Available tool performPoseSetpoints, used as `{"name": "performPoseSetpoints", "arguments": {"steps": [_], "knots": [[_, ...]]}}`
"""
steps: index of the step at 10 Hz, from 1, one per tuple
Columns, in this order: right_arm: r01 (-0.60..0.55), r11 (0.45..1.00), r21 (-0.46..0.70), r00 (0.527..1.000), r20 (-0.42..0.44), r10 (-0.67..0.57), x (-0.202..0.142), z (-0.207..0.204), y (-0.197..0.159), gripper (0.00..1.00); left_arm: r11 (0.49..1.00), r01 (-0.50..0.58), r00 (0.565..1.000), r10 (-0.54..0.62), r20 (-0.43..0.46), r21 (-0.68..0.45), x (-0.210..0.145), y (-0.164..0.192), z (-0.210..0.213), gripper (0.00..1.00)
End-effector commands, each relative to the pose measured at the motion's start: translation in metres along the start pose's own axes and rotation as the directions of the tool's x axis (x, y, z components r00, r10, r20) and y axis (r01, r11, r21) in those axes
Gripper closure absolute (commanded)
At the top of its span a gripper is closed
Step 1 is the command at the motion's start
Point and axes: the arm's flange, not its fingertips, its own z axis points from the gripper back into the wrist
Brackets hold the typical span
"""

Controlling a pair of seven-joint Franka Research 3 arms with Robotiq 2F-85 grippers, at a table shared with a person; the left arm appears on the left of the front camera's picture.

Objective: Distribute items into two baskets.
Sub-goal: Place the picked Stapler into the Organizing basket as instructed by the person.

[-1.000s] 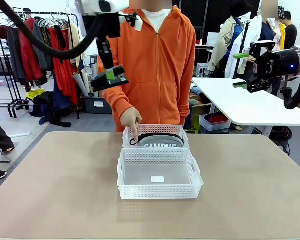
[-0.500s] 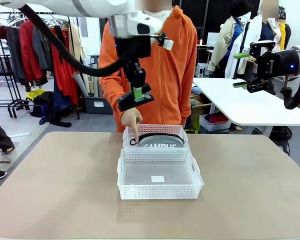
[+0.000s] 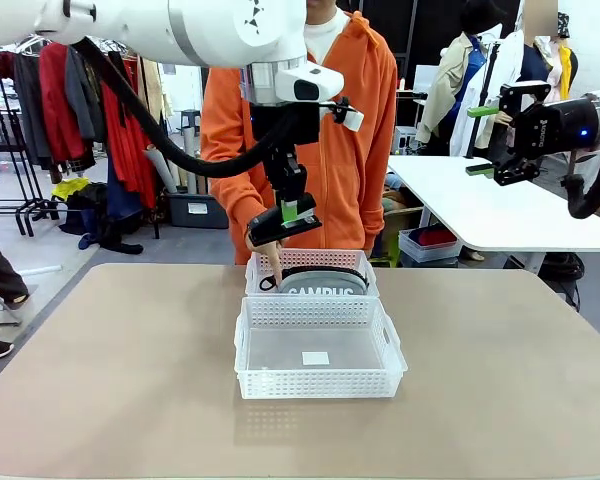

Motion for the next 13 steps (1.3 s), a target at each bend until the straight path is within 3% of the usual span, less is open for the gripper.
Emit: {"name": "performPoseSetpoints", "arguments": {"steps": [1, 6, 9, 13], "knots": [[-0.006, 1.000, -0.001, 1.000, 0.001, 0.006, -0.001, 0.001, 0.002, 0.00, 1.000, -0.003, 1.000, 0.002, 0.018, 0.019, -0.001, -0.002, 0.011, 1.00], [-0.006, 1.000, -0.001, 1.000, 0.001, 0.006, -0.001, 0.001, 0.002, 0.00, 1.000, 0.000, 1.000, 0.000, 0.013, 0.010, 0.001, 0.000, 0.008, 1.00], [-0.006, 1.000, -0.001, 1.000, 0.001, 0.006, -0.001, 0.001, 0.002, 0.00, 0.983, 0.182, 0.982, -0.182, -0.044, 0.006, 0.029, -0.010, -0.016, 1.00], [-0.006, 1.000, -0.001, 1.000, 0.001, 0.006, -0.001, 0.001, 0.002, 0.00, 0.958, 0.287, 0.957, -0.286, -0.052, -0.003, 0.057, -0.017, -0.068, 1.00]]}}
